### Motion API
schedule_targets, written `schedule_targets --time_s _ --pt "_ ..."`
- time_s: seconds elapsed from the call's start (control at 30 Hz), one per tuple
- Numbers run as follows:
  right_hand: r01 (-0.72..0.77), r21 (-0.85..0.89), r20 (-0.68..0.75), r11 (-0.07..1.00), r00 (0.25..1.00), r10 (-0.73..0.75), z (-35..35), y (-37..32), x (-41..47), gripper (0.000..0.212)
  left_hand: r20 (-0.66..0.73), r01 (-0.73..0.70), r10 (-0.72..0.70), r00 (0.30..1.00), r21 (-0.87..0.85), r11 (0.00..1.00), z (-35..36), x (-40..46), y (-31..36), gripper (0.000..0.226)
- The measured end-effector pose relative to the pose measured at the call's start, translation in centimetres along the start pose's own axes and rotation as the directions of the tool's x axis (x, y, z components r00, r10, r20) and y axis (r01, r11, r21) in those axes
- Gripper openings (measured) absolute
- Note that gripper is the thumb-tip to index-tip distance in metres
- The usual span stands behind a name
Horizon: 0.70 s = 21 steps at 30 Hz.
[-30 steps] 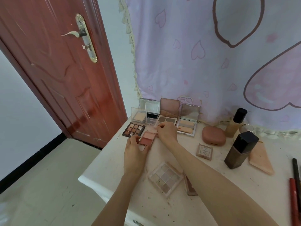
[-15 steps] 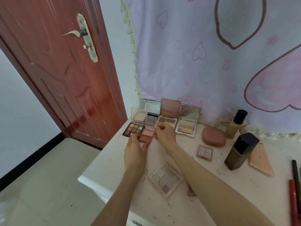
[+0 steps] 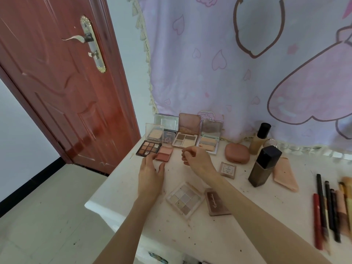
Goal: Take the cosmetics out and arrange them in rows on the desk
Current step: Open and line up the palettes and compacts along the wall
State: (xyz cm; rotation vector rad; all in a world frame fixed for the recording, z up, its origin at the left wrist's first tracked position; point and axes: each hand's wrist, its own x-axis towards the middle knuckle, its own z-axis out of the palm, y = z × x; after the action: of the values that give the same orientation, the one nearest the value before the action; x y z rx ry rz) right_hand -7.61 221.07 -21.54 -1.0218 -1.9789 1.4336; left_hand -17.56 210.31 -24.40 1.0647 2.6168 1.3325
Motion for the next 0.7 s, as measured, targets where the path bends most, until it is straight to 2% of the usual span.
schedule_targets --time_s 0.07,0.13,0.27,0.37,0.47,0.57,0.63,0.7 --pt "0.092 -0.202 0.041 0.975 0.995 -0.086 -1.7 0.0 -1.8 0.022 0.060 -0.035 0.035 0.998 -0.009 0.999 -0.2 -0.3 -0.1 0.032" --pt "0.182 -0.414 0.115 0.892 0.982 -0.147 -3.3 -0.1 -3.6 0.023 0.199 -0.109 0.100 0.975 0.037 0.993 -0.8 -0.5 0.1 0.025" --pt "0.291 -0.659 0.289 0.694 0.949 -0.124 -4.7 -0.5 -6.7 0.030 0.495 -0.190 0.156 0.854 0.018 0.982 -2.7 -1.6 1.0 0.028" --pt "0.294 -0.699 0.310 0.652 0.946 -0.094 -4.2 -0.2 -7.9 0.035 0.608 -0.222 0.186 0.772 -0.016 0.975 -3.9 -2.9 1.6 0.044" --pt "0.228 -0.680 0.261 0.697 0.963 -0.061 -3.1 0.8 -8.6 0.033 0.666 -0.311 0.159 0.729 0.116 0.943 -4.0 -4.4 2.0 0.074" --pt "0.202 -0.652 0.196 0.731 0.976 -0.095 -2.4 1.7 -8.9 0.032 0.642 -0.443 0.186 0.744 0.265 0.857 -3.3 -5.9 2.2 0.094" --pt "0.220 -0.649 0.178 0.729 0.975 -0.136 -2.1 2.0 -9.2 0.032 0.607 -0.464 0.227 0.762 0.267 0.845 -2.8 -6.4 2.1 0.090" --pt "0.232 -0.618 0.124 0.751 0.972 -0.198 -1.9 2.2 -9.4 0.031 0.584 -0.423 0.233 0.777 0.211 0.881 -2.6 -6.5 1.9 0.084"
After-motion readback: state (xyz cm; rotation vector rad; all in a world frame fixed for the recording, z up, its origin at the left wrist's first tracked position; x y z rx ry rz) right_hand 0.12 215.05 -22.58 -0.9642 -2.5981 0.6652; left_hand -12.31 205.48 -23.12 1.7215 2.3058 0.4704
